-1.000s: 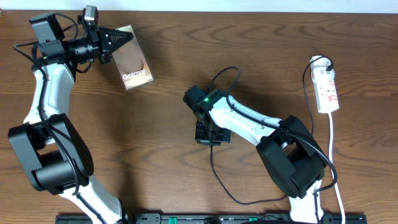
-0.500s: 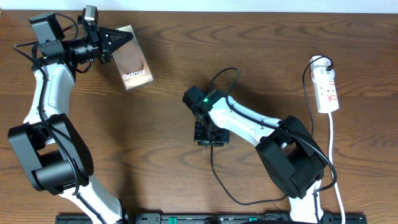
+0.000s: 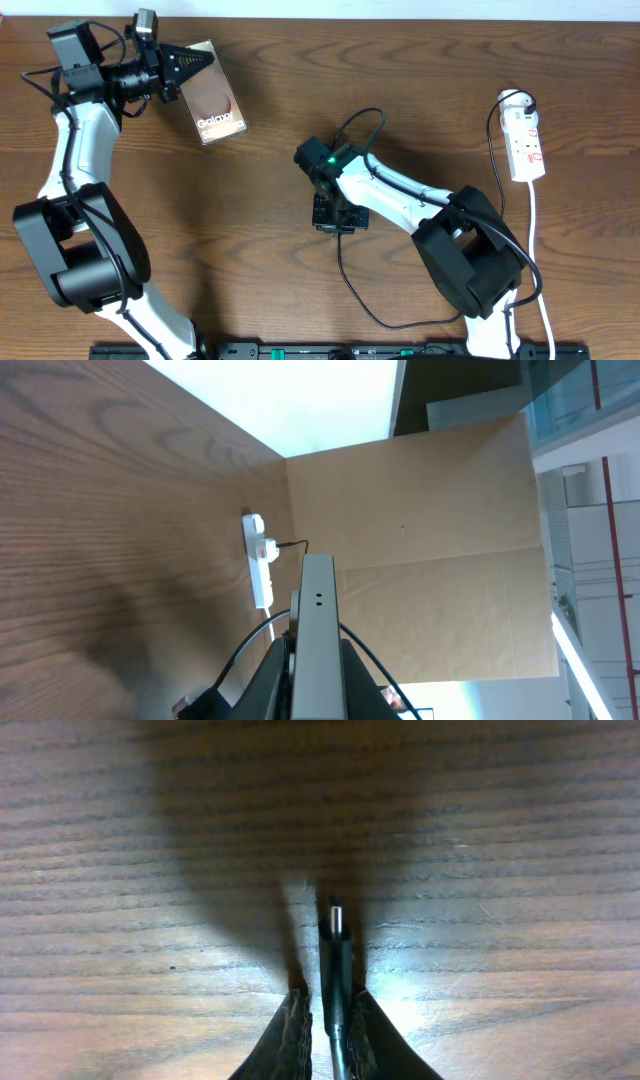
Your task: Plug charger to phone and switch on socket
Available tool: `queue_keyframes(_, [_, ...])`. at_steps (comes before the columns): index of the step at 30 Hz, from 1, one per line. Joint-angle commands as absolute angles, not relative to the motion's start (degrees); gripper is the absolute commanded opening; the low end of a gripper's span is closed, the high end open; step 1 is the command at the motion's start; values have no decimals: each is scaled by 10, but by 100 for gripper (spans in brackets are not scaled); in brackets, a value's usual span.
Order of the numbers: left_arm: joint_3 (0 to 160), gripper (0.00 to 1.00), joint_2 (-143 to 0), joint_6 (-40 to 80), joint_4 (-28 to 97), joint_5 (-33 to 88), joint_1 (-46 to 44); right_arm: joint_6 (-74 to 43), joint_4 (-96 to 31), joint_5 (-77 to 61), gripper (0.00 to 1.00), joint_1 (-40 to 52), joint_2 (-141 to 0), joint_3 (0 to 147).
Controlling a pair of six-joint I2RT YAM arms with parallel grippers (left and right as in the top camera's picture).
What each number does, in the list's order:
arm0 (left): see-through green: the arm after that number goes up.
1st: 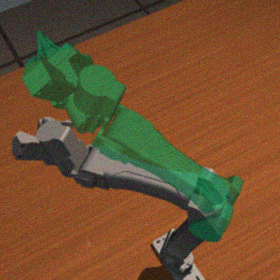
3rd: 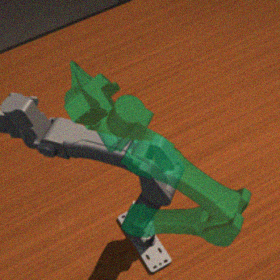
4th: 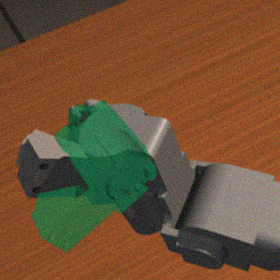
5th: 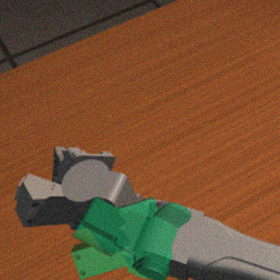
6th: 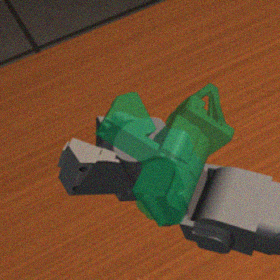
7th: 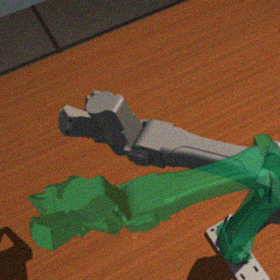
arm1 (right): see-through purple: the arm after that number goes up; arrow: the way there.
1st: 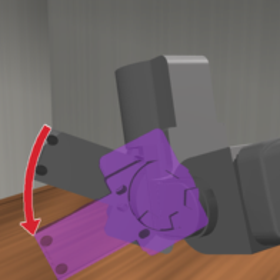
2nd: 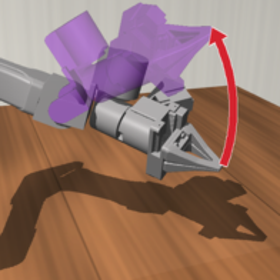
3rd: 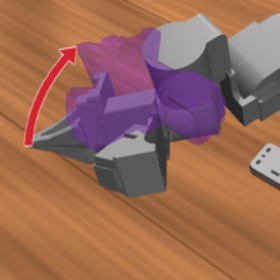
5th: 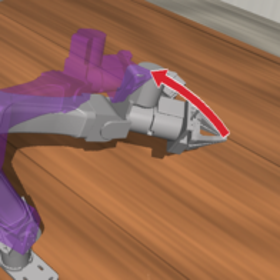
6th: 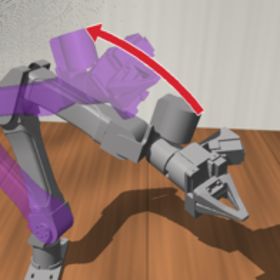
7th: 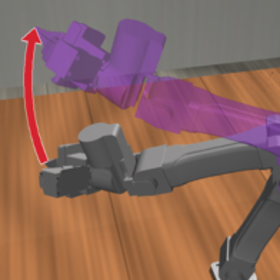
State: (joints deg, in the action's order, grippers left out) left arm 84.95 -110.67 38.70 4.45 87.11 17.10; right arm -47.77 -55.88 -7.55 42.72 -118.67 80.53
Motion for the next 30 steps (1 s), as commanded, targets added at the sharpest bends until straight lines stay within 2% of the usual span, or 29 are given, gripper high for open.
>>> queue_keyframes(1, [853,7,-1090,381,42,893,172,-480,-550,-68,8,425,-1213,799])
queue_keyframes(5, [853,7,-1090,381,42,893,172,-480,-550,-68,1,425,-1213,799])
queue_keyframes(18, [853,7,-1090,381,42,893,172,-449,-565,-125,1,428,-1213,799])
queue_keyframes(20, [853,8,-1090,381,42,893,172,-395,-537,-183,1,428,-1213,799])
queue_keyframes(25, [853,7,-1090,379,42,893,172,-158,-419,-442,1,428,-1213,799])
queue_keyframes(30, [853,8,-1090,374,42,893,172,-5,-353,-610,1,429,-1213,799])
